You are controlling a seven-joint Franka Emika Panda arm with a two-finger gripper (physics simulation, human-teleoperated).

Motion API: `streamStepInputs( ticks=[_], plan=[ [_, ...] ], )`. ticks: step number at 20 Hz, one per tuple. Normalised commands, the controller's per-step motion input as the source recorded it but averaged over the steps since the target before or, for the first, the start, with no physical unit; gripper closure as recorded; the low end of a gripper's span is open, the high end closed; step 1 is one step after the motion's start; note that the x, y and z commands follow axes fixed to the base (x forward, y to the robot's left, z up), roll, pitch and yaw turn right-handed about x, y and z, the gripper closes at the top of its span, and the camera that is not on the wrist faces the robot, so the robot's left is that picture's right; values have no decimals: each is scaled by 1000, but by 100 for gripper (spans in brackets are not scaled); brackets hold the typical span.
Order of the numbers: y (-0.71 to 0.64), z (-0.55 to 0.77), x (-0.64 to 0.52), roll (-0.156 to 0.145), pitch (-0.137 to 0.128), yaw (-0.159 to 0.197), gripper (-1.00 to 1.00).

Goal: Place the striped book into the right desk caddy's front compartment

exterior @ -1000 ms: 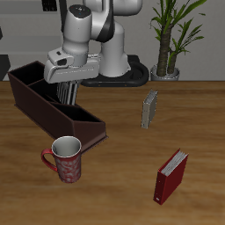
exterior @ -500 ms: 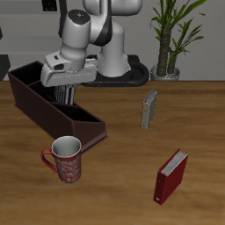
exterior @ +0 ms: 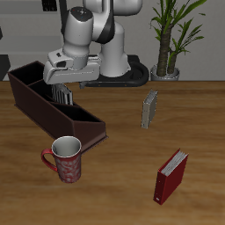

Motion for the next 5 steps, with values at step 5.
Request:
streamStepInputs(
  ticks=[5],
  plan=[
    [230,234,6,52,-33,-79,-100]
  ],
)
